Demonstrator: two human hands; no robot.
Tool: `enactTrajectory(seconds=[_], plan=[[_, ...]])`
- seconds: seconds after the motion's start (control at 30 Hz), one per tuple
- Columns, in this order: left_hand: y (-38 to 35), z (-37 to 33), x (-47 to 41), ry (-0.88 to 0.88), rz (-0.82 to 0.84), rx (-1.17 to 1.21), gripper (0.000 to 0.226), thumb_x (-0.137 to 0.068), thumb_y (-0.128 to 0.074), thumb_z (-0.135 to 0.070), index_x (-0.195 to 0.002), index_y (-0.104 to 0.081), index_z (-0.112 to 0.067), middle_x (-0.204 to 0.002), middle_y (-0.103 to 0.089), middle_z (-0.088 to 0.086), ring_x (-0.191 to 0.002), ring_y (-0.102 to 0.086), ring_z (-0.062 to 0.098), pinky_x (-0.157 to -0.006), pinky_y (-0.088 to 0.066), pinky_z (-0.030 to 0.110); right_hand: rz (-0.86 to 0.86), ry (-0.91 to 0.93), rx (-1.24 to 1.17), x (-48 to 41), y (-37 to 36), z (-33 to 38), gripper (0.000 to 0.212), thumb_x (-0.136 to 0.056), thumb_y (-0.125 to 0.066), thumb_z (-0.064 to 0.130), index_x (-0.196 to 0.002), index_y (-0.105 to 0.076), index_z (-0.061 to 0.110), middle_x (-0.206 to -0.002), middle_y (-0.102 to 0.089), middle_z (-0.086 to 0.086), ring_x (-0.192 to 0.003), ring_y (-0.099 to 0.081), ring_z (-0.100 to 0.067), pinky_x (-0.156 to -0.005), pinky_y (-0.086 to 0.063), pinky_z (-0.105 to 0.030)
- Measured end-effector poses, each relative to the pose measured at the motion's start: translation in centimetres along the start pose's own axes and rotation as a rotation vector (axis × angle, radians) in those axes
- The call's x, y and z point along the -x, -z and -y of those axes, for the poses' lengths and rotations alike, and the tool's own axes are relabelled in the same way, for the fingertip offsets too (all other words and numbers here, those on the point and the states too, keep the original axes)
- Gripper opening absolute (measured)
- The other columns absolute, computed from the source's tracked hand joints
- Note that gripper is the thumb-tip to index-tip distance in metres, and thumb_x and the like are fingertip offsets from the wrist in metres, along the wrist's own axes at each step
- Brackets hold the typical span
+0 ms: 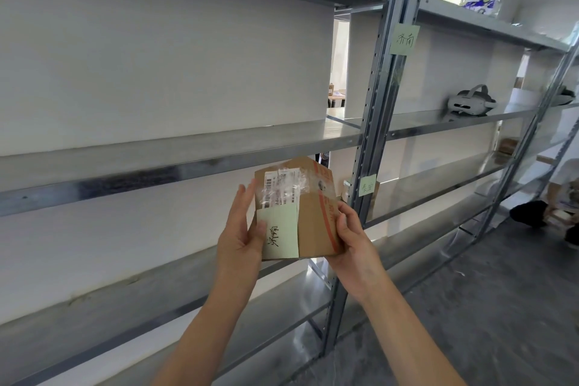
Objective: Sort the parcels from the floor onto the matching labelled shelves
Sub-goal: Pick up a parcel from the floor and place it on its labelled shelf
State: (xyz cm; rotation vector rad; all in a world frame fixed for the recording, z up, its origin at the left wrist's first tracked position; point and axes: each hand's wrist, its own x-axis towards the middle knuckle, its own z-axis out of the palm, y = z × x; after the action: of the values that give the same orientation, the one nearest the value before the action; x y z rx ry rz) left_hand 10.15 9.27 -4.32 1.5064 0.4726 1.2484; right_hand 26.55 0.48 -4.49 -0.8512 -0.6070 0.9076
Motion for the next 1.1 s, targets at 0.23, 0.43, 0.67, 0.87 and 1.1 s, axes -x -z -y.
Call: enactTrajectory(seconds=[0.23, 0.43, 0.67, 0.87, 1.1], plan=[[1.3, 0.7, -0.9, 0.269, 0.065, 0.206, 0.061, -0.096, -0.06, -0.005, -0.149, -0.045, -0.032, -0.141, -0.064, -0.004, -0.126, -0.064, 0.015, -0.097, -0.059, 0.038, 0.016, -0.065, -0.052, -0.4, 0.5, -0.7, 0.033, -0.105, -0.038, 0.025, -0.134, -0.055, 0.026, -0.128, -0.066, -0.007, -0.113, -0.064, -0.025, -0.096, -0.05, -0.054], [1.4, 0.2, -0.4, 0.301, 0.134, 0.259, 0.05, -0.099, -0.056, -0.011, -0.145, -0.052, -0.032, -0.133, -0.07, -0.004, -0.117, -0.069, 0.018, -0.085, -0.062, 0.033, 0.061, -0.097, -0.036, -0.3, 0.5, -1.7, 0.041, -0.107, -0.033, 0.02, -0.14, -0.047, 0.04, -0.134, -0.065, -0.005, -0.12, -0.065, -0.03, -0.088, -0.056, -0.055], [0.6, 0.4, -0.4, 0.233, 0.061, 0.126, 0.046, -0.101, -0.054, -0.034, -0.142, -0.047, -0.053, -0.124, -0.071, -0.021, -0.111, -0.07, 0.011, -0.088, -0.06, 0.036, 0.0, 0.006, 0.337, -1.0, -0.8, -2.3, 0.046, -0.107, -0.038, 0.026, -0.135, -0.04, 0.062, -0.127, -0.069, 0.003, -0.123, -0.062, -0.028, -0.094, -0.053, -0.06], [1.5, 0.6, -0.9, 0.262, 0.068, 0.137, 0.041, -0.104, -0.05, -0.033, -0.14, -0.05, -0.053, -0.125, -0.072, -0.016, -0.11, -0.069, 0.017, -0.086, -0.059, 0.04, 0.078, 0.051, 0.532, -1.5, 0.0, -1.5, 0.073, -0.099, -0.053, 0.031, -0.148, -0.008, 0.06, -0.161, -0.02, 0.019, -0.148, -0.03, -0.018, -0.107, -0.047, -0.05], [2.5, -0.2, -1.7, 0.273, 0.172, -0.017, 0.041, -0.103, -0.051, -0.034, -0.137, -0.051, -0.056, -0.113, -0.073, -0.025, -0.1, -0.072, 0.008, -0.071, -0.059, 0.025, 0.169, 0.063, 0.749, -1.3, 0.6, 0.2, 0.084, -0.09, -0.072, 0.02, -0.145, -0.021, 0.057, -0.154, -0.034, 0.025, -0.145, -0.025, -0.003, -0.121, -0.025, -0.045]])
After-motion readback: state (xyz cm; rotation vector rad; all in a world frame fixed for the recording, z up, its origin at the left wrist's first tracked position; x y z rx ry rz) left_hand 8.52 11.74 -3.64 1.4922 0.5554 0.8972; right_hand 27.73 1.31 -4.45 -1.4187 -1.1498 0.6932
